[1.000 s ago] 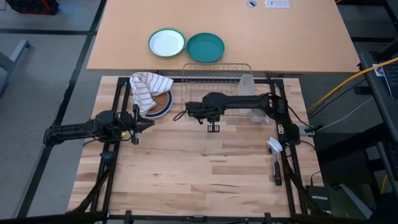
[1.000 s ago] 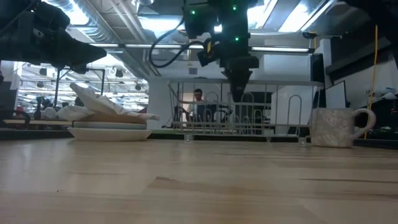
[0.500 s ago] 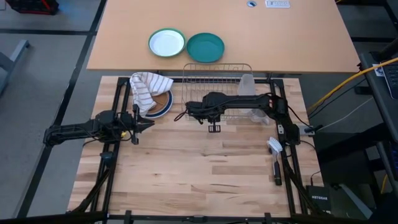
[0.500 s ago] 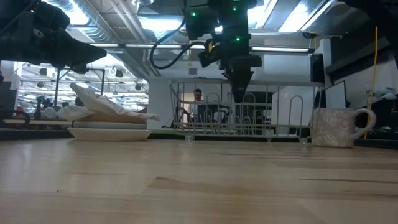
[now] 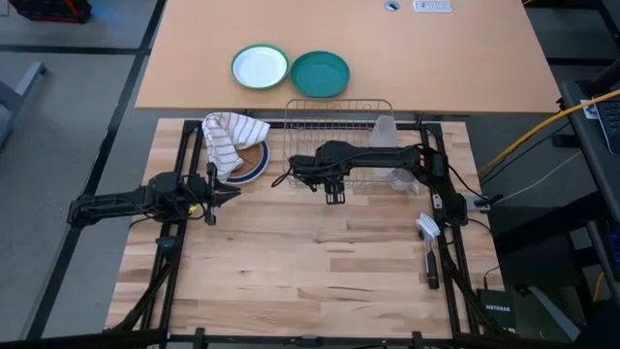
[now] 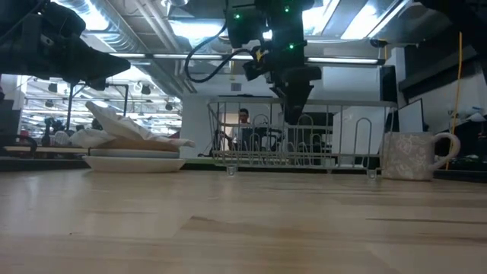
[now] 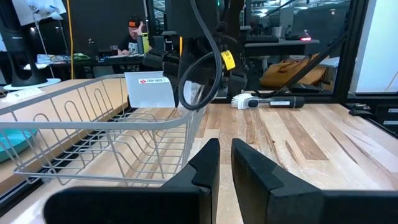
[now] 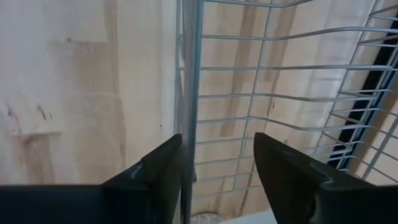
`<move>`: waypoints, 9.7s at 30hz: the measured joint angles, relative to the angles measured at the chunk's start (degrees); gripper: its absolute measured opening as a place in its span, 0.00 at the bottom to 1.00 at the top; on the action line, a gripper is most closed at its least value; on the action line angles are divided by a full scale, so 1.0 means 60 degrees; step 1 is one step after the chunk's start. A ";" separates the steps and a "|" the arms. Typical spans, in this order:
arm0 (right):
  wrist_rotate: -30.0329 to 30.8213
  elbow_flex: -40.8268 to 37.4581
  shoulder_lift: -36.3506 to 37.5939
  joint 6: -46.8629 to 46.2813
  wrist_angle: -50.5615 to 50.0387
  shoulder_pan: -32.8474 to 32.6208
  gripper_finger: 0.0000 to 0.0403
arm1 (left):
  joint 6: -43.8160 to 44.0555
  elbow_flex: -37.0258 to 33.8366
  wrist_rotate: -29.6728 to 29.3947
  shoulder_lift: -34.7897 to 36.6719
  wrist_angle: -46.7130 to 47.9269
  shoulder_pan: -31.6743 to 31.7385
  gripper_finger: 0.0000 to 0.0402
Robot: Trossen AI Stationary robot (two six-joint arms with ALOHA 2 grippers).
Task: Sort dishes
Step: Prepare the dish rack, then put the white towel on the table
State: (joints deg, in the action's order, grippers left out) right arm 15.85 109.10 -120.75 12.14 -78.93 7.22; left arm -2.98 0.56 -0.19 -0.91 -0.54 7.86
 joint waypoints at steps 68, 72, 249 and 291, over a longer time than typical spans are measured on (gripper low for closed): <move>-0.2903 0.3388 -0.3940 0.4768 1.1558 0.0410 0.51 | 0.6415 0.0208 0.2824 0.0023 -0.5077 -0.0004 0.08; -0.2763 0.3388 -0.3940 0.4768 1.1624 0.0397 0.51 | 0.6140 0.0208 0.2821 0.0025 -0.5253 -0.0004 0.08; -0.1824 0.3388 -0.5205 0.4258 1.3136 0.0539 0.09 | 1.2847 0.4656 -0.7166 -0.7274 0.8321 0.0929 0.31; -0.1787 0.3388 -0.0200 0.4523 0.6926 0.0233 0.09 | 0.3369 0.8502 -0.5791 -0.5883 0.3871 -0.1510 0.00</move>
State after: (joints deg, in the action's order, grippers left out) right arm 5.13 129.43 -121.96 39.28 -37.38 8.62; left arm 17.23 51.57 -34.94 -36.21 22.69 -1.20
